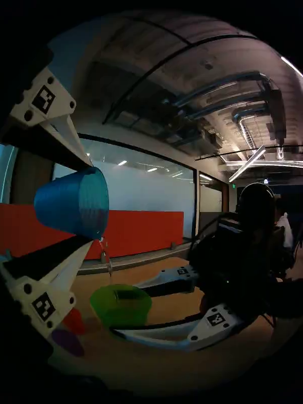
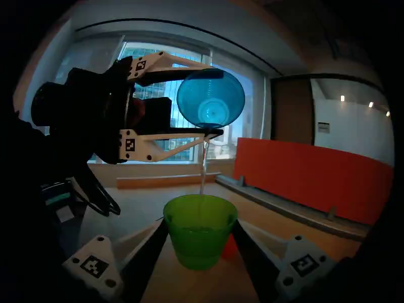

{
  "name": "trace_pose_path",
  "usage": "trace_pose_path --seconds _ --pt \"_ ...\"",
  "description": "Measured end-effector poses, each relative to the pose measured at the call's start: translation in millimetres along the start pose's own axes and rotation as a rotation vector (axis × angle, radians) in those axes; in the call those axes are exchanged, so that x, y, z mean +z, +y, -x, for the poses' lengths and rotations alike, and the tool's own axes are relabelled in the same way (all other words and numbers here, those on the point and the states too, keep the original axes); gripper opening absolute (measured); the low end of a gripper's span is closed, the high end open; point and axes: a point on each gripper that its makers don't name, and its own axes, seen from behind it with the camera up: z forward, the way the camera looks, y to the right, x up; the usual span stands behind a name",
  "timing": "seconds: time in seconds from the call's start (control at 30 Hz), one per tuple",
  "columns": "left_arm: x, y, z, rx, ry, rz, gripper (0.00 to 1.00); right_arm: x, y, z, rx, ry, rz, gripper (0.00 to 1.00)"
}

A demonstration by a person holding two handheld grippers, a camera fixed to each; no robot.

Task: Pour water

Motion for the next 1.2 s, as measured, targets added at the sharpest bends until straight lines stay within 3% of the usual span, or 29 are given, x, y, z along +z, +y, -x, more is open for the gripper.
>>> trace_pose_path --seconds 0.6,0.9,1.2 --pt "-0.7 -5.3 -10 0.109 0.015 -0.017 0.86 -2.5 0 -4 -0.004 0.004 0.004 0.89" --pt "-1.5 -3.4 -15 0.19 0.023 -0.033 0.86 -2.2 0 -6 -0.003 0.007 0.006 0.89" --pt "0.4 -4.2 -13 0.188 0.02 -0.036 0.86 -1.8 1 -5 0.0 0.008 0.008 0.89"
